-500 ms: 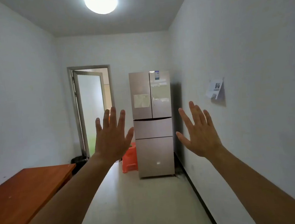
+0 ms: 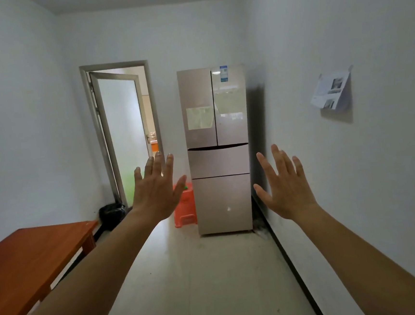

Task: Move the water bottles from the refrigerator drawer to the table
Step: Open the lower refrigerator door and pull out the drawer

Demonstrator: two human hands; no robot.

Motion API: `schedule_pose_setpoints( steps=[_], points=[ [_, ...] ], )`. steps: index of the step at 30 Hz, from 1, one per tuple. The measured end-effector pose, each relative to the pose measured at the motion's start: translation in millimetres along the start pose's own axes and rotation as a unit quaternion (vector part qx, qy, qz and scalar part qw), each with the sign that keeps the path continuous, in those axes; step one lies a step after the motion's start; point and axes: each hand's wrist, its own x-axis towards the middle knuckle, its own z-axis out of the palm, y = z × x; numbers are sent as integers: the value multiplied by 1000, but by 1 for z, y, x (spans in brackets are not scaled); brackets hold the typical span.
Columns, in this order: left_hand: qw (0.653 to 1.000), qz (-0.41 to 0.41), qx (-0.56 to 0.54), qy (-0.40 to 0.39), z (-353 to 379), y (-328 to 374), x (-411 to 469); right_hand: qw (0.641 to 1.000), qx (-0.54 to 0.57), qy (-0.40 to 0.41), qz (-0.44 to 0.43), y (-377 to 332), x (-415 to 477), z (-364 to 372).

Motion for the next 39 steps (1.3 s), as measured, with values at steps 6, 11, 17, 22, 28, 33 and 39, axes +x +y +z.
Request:
schedule_pose_setpoints(
  steps=[6, 11, 17, 22, 28, 33, 39],
  points=[
    [998, -27, -3, -59, 91, 25, 105, 999, 17, -41, 3, 54, 82, 98],
    [995, -35, 3, -94, 161, 28, 163, 994, 66, -71, 54, 67, 150, 182],
    [992, -22, 4, -122, 257, 11, 235, 991, 82, -101, 41, 53, 222, 300],
    [992, -30, -14, -125, 363, -7, 309, 988, 84, -127, 13, 35, 292, 408],
    [990, -28, -20, -136, 469, -38, 430, 986, 42, -162, -17, 24, 397, 522],
    [988, -21, -35, -146, 547, -44, 517, 984, 53, -167, -7, 29, 466, 600],
    [982, -5, -34, -184, 666, -39, 600, 979, 75, -187, 18, 40, 535, 724]
  ],
)
